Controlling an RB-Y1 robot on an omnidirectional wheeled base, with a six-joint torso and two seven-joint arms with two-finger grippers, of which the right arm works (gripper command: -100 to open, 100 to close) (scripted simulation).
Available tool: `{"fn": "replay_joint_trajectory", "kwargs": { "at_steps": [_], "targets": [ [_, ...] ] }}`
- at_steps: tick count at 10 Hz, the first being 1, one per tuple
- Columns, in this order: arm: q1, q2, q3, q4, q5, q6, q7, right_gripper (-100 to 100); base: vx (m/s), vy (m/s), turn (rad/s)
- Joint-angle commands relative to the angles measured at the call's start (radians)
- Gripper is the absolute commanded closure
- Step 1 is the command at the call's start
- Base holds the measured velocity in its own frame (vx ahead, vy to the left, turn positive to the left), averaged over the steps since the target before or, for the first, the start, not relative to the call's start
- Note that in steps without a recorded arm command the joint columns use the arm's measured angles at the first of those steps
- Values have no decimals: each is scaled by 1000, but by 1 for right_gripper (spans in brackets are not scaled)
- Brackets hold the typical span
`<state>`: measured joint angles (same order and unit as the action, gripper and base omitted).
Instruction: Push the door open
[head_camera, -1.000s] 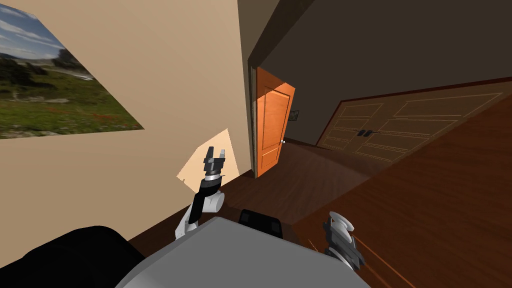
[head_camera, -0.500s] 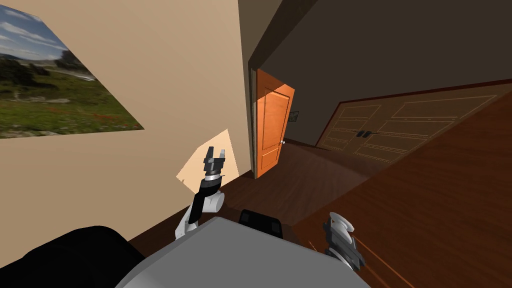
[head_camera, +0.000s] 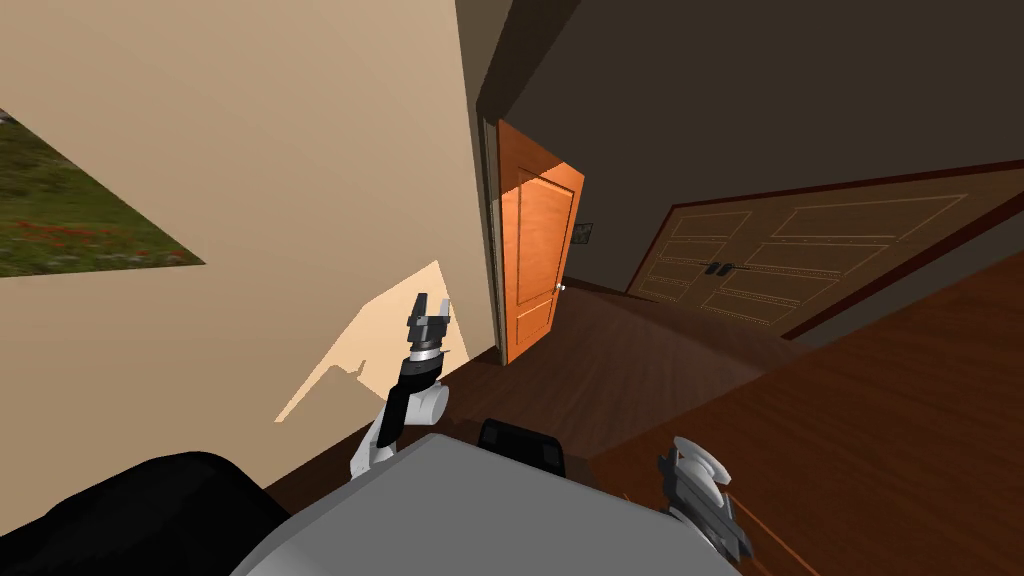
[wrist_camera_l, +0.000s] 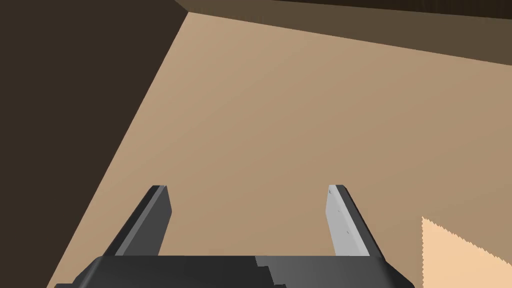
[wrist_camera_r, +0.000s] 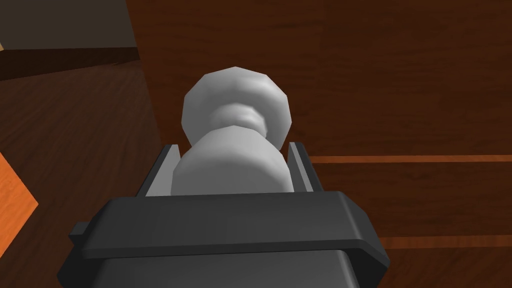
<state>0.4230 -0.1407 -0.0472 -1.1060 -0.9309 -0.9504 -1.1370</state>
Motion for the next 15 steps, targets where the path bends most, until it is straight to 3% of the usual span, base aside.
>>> {"fn": "replay_joint_trajectory", "kwargs": {
  "at_steps": [1, 15],
  "targets": [
    [-4, -4, -22, 2, -13, -7, 3, 100, 195, -127, -46],
    [-1, 21, -178, 38, -132, -27, 30, 100, 183, -105, -53]
  ]
}}
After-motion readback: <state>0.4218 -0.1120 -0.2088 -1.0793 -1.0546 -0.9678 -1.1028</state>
